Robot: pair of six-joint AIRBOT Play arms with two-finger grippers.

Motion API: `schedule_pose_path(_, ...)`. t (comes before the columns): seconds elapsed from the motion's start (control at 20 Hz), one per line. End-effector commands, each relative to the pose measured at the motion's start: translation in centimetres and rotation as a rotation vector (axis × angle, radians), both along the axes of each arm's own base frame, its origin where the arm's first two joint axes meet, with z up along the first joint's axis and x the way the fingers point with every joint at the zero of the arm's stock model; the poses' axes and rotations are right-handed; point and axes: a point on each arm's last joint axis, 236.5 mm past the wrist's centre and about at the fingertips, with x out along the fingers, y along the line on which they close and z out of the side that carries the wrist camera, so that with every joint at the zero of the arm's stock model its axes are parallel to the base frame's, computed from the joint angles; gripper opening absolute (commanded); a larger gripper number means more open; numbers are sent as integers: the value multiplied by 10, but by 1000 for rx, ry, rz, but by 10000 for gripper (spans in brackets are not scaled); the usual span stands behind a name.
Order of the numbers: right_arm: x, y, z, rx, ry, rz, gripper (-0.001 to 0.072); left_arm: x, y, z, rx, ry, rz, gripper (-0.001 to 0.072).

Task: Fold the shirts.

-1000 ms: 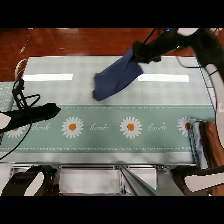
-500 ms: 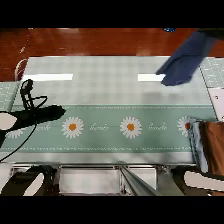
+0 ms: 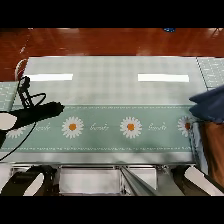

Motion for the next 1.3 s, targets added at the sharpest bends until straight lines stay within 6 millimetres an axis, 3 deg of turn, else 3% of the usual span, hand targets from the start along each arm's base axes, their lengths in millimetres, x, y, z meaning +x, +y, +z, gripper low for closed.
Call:
schedule_pose_path(0.0, -85, -24, -33, -16, 154, -168, 26, 11, 5, 7, 4, -49, 29, 15)
schedule_pose_path(0.2, -209, -48, -78, -65, 416, -510, 26, 15, 4, 11, -11, -66, 44, 15)
schedule_pose_path(0.3, -250, -45, -104, -55, 521, -640, 27, 16, 1, 14, -37, -71, 52, 15)
schedule_pose_path(0.5, -275, -21, -160, 52, 685, -605, 31, 13, -11, 14, -41, -69, 15, 15)
schedule_pose_path(0.55, -286, -19, -168, 61, 739, -628, 116, 12, -15, 14, -41, -70, 5, 15)
schedule_pose_path(0.6, -291, -18, -173, 64, 760, -643, 289, 12, -16, 14, -41, -71, 3, 15)
schedule_pose_path(0.65, -288, -23, -175, 50, 744, -640, 415, 15, -14, 14, -40, -80, 11, 15)
schedule_pose_path(0.75, -277, -40, -175, -9, 678, -639, 410, 26, -8, 19, -33, -118, 44, 15)
schedule_pose_path(0.85, -246, -58, -174, -56, 532, -609, 374, 41, 3, 34, -26, -159, 74, 15)
schedule_pose_path(0.9, -213, -68, -166, -75, 390, -563, 249, 52, 11, 52, -13, -202, 82, 16)
schedule_pose_path(0.95, -173, -76, -151, -98, 220, -493, 74, 64, 19, 75, 0, -254, 92, 15)
schedule_pose_path(1.0, -124, -81, -125, -115, 5, -415, 28, 76, 27, 102, 5, -306, 106, 16)
schedule_pose_path(1.05, -82, -82, -94, -87, -202, -381, 28, 89, 33, 130, 7, -360, 119, 15)
schedule_pose_path(1.15, -6, -62, -30, -18, -508, -244, 27, 112, 32, 193, 21, -480, 100, 15)
schedule_pose_path(1.25, 57, -9, 5, -19, -575, 7, 28, 126, 11, 237, 11, -527, 27, 14)
